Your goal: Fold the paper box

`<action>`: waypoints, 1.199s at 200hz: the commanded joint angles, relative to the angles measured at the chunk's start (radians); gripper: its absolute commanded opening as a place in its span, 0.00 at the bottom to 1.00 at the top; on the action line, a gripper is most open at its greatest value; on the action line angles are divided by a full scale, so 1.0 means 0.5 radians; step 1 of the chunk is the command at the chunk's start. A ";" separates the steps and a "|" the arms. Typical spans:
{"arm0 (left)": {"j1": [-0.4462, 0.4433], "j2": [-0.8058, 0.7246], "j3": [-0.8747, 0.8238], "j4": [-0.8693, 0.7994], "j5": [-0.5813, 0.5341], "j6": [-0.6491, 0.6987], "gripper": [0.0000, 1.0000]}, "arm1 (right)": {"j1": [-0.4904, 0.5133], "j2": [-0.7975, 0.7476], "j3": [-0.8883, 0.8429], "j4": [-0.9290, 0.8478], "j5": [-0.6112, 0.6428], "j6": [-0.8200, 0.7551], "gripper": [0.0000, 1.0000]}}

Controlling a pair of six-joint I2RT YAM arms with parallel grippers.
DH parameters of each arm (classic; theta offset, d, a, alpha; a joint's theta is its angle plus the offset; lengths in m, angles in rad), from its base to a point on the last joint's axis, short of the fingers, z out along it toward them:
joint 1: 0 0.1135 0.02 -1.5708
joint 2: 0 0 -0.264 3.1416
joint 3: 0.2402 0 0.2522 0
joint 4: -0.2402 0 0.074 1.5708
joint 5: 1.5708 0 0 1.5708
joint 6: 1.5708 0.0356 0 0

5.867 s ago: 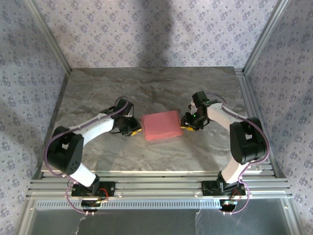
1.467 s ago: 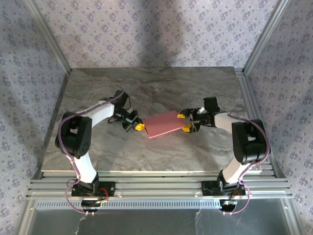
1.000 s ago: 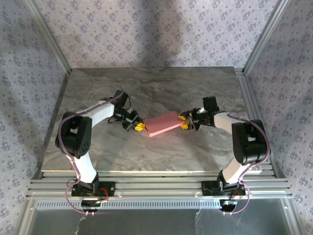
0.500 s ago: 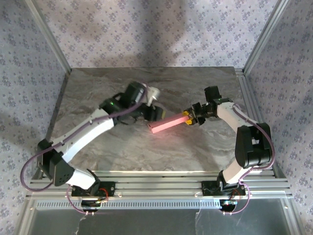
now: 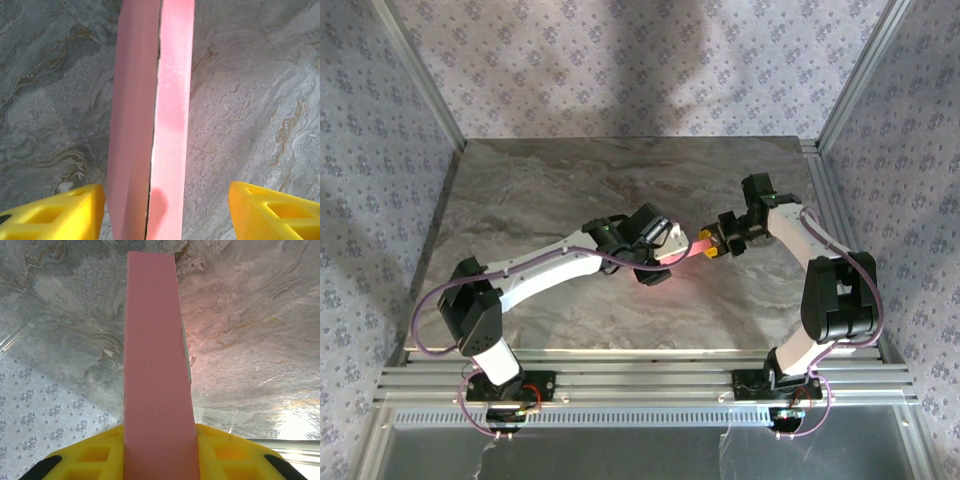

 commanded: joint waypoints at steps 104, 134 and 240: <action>-0.035 0.220 0.082 -0.003 -0.148 0.179 0.61 | -0.047 -0.032 0.036 -0.106 -0.030 0.072 0.31; -0.035 0.254 0.076 -0.003 -0.193 0.179 0.50 | -0.053 -0.039 0.024 -0.101 -0.043 0.100 0.31; 0.108 0.008 0.074 -0.333 0.261 0.319 0.22 | -0.147 -0.230 0.334 -0.106 0.179 -0.861 0.61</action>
